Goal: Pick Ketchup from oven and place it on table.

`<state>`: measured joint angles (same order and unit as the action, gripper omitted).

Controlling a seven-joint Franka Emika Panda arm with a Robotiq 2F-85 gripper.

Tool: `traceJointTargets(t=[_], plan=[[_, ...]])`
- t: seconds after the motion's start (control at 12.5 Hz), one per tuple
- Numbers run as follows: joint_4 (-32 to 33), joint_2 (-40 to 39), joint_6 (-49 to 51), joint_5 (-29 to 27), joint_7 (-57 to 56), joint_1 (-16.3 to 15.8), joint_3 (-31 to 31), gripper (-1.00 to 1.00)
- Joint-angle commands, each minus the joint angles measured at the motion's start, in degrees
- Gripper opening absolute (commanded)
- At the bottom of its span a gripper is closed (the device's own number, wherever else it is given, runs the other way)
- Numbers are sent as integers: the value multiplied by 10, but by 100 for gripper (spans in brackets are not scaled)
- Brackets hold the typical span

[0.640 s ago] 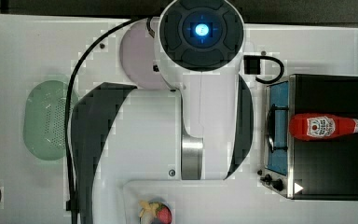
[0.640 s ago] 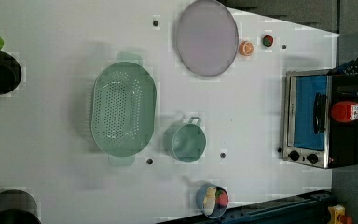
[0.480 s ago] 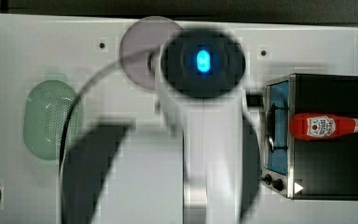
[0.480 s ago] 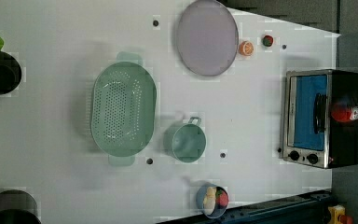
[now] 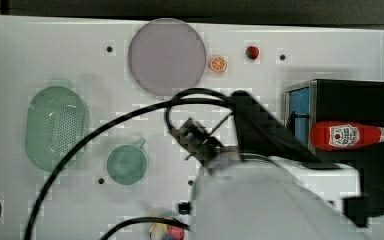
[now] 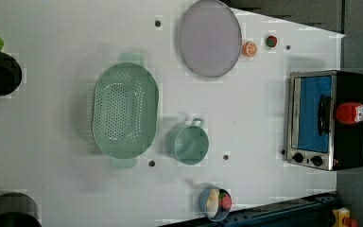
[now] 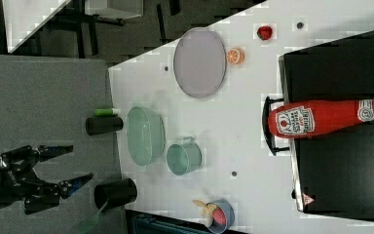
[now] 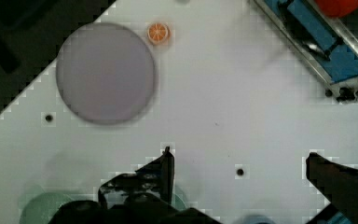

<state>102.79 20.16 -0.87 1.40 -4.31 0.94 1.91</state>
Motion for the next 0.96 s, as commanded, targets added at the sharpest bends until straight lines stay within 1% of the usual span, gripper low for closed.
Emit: traceJointTargets(t=[0.08, 0.32, 0.56, 0.96], plan=[[26, -62, -29, 4, -10, 28, 73, 100], [26, -108, -86, 4, -10, 39, 140, 100], [26, -163, -159, 4, -10, 44, 203, 100], [26, -263, -273, -5, -10, 46, 278, 100]])
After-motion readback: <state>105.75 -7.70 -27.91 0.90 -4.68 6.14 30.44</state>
